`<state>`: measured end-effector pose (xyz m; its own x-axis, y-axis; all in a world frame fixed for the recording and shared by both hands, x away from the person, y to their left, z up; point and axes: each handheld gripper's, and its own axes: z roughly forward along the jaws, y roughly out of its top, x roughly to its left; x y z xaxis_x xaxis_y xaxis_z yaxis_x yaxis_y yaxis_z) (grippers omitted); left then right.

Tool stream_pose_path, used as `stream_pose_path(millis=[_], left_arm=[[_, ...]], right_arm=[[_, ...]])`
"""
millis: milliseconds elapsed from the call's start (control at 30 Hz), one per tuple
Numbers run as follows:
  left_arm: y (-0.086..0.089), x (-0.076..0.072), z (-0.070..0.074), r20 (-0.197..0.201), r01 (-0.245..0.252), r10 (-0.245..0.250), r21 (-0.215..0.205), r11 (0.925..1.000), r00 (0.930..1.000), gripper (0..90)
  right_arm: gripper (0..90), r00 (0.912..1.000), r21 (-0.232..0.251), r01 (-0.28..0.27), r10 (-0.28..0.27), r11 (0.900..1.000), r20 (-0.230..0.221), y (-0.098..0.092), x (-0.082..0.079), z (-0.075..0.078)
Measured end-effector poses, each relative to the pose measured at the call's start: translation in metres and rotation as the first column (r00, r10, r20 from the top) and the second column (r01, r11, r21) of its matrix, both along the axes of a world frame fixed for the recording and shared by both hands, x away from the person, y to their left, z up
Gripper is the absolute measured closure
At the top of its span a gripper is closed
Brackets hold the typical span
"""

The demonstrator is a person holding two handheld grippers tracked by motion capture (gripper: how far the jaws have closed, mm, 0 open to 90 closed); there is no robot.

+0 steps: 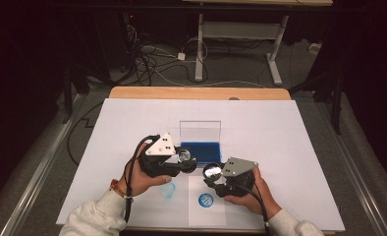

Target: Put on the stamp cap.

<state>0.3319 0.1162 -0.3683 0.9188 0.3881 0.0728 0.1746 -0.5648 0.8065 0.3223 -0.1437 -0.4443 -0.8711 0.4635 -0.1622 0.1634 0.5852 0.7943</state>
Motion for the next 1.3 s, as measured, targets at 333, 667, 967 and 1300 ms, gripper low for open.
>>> stream_pose_path(millis=[333,667,967,1300], left_arm=[[-0.005,0.001,0.000,-0.003,0.011,-0.011,-0.002,0.9999,0.9999,54.5],[-0.018,0.001,-0.004,-0.009,0.036,-0.036,-0.015,0.9992,0.9993,54.5],[-0.024,0.003,-0.007,0.000,0.043,-0.043,-0.021,0.9989,0.9991,54.5],[-0.022,0.004,-0.011,-0.008,0.045,-0.046,-0.019,0.9988,0.9989,54.5]], right_arm=[[39.4,0.9995,0.000,-0.024,0.024,1.000,0.018,0.018,0.004,0.002],[39.4,0.9993,0.036,-0.031,0.030,0.999,0.024,0.034,0.007,0.002],[39.4,0.9995,0.075,-0.028,0.027,0.997,0.015,0.035,0.008,0.005],[39.5,0.9997,0.078,-0.025,0.024,0.997,0.009,0.032,0.008,0.006]])
